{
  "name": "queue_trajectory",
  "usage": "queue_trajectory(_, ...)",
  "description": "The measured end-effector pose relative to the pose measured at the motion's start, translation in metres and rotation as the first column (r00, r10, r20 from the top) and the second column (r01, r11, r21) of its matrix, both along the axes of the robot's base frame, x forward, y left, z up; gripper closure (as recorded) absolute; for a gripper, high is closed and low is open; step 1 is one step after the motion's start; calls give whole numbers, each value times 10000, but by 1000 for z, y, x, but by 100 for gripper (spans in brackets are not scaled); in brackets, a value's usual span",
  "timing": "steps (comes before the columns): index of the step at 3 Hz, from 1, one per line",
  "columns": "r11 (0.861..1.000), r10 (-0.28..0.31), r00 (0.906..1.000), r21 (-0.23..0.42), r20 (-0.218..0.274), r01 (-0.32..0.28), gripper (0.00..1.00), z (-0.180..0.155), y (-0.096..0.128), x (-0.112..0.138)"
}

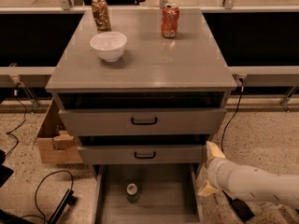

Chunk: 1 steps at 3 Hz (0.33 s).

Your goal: Place green can into bottom drawer

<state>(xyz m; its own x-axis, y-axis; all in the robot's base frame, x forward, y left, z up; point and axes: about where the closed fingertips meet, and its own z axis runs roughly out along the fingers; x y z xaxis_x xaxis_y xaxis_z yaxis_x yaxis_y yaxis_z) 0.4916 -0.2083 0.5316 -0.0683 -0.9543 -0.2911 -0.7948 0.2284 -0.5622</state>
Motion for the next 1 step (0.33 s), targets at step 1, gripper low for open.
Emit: queue_trajectory(1, 9988, 426, 9965, -260, 723, -408, 0, 68, -28, 8)
